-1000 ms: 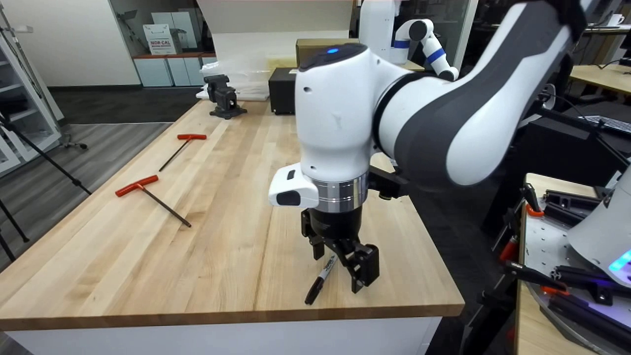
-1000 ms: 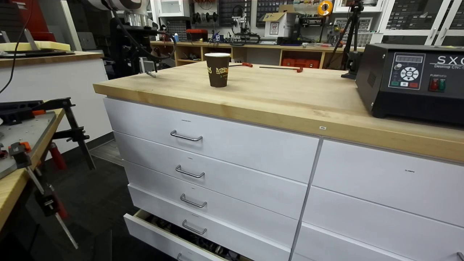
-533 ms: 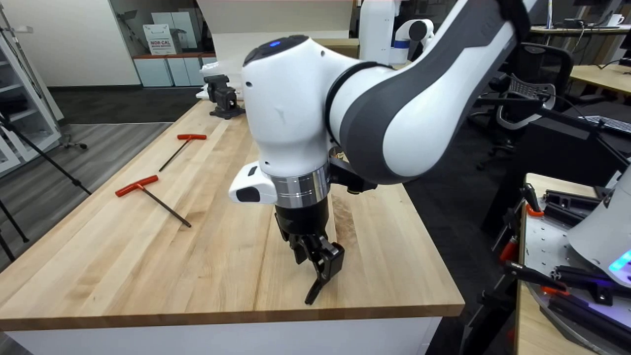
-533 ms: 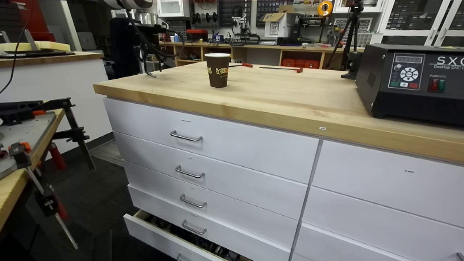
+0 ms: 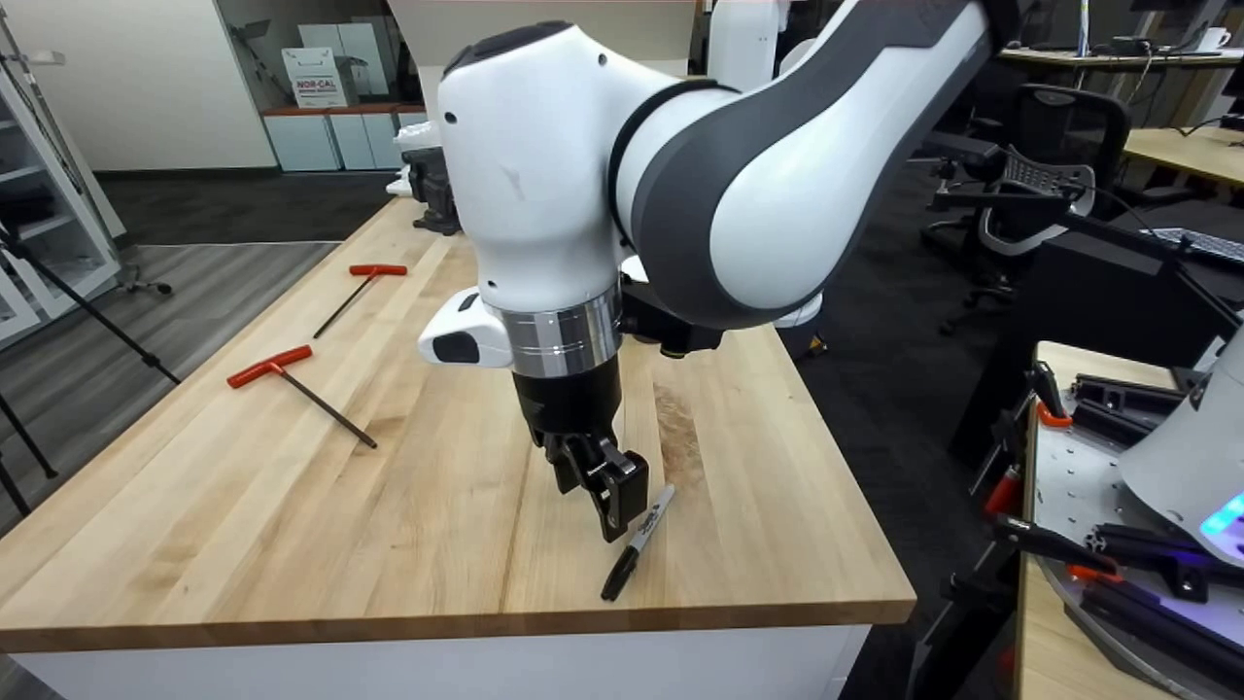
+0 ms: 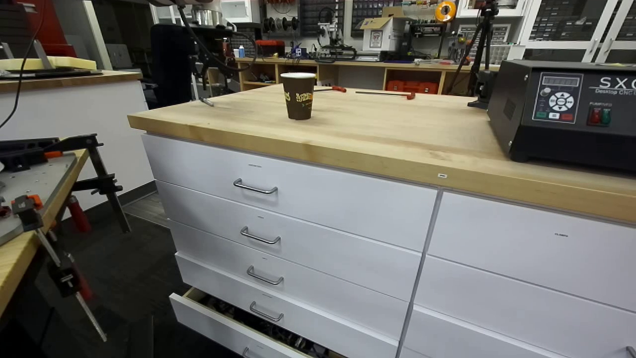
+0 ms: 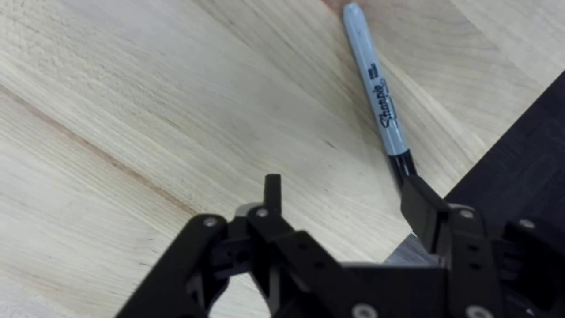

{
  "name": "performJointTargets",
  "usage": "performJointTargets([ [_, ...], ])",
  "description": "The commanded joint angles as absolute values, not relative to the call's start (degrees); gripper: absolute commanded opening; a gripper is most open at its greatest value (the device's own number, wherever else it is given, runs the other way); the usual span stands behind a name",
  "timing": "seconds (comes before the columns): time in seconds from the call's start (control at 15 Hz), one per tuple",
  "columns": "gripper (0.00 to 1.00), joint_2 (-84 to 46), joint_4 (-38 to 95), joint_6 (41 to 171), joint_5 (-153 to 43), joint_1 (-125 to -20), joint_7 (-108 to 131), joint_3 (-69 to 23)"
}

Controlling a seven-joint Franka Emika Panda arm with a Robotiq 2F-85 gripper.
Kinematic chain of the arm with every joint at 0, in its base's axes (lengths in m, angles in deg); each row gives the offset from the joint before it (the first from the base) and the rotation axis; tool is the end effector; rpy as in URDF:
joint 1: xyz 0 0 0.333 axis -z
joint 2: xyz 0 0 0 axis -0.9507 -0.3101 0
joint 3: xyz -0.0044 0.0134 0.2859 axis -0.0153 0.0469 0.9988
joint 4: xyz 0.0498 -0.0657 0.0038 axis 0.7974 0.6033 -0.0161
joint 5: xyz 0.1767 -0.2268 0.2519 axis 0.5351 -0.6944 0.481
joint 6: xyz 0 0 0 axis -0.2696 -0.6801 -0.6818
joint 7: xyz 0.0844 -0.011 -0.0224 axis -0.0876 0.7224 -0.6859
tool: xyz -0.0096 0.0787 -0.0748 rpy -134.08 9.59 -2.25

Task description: Put the black pen inside the brown coffee cup then pull it out and set it on the counter

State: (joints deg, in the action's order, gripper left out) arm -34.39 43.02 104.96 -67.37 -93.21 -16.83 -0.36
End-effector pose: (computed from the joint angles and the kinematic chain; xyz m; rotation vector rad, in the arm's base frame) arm 0.4759 0.3838 0.2085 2.5126 1.8434 -0.0687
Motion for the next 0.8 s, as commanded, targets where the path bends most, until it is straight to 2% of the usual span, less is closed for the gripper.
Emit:
performJointTargets([
  [0.0, 1.00, -33.48, 43.14, 102.43, -68.03, -93.56, -14.82, -1.56],
  [0.73, 1.00, -34.39, 45.51, 99.99, -66.99, -92.69, -14.79, -2.15],
])
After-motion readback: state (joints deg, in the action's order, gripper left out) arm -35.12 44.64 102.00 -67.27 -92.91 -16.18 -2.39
